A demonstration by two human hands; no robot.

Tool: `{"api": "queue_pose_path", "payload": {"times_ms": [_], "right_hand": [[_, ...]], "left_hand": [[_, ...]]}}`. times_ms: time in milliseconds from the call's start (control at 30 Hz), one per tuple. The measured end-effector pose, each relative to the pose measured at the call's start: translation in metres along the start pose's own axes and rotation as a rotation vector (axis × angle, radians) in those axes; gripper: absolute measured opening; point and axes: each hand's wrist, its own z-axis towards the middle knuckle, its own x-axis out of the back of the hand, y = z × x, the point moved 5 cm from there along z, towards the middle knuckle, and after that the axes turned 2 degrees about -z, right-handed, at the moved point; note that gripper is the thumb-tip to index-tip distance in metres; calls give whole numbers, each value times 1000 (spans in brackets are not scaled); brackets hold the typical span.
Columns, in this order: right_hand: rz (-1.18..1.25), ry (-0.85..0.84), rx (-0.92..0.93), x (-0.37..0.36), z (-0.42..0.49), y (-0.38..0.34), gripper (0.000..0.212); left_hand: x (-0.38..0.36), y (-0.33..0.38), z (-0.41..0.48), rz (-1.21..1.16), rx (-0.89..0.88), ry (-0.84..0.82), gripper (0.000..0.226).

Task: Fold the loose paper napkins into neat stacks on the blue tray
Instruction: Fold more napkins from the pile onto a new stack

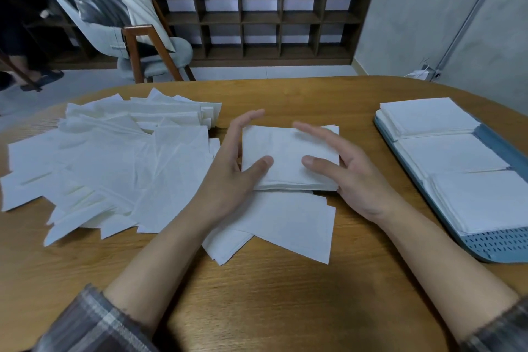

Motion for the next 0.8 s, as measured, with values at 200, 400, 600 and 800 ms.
{"api": "queue_pose_path", "payload": {"times_ms": [200, 400, 600, 800], "right_hand": [[-125, 169, 18, 16, 1, 5, 33], [-238, 381, 14, 30, 2, 11, 34], [-255, 434, -8, 35, 2, 15, 35], [-271, 402, 4, 32, 3, 14, 35]], "left_hand": [[-6, 4, 1, 56, -44, -46, 65], [2, -7, 2, 508, -39, -34, 56], [-5, -13, 1, 604, -44, -215, 21], [-5, -11, 1, 597, -85, -210, 13]]}}
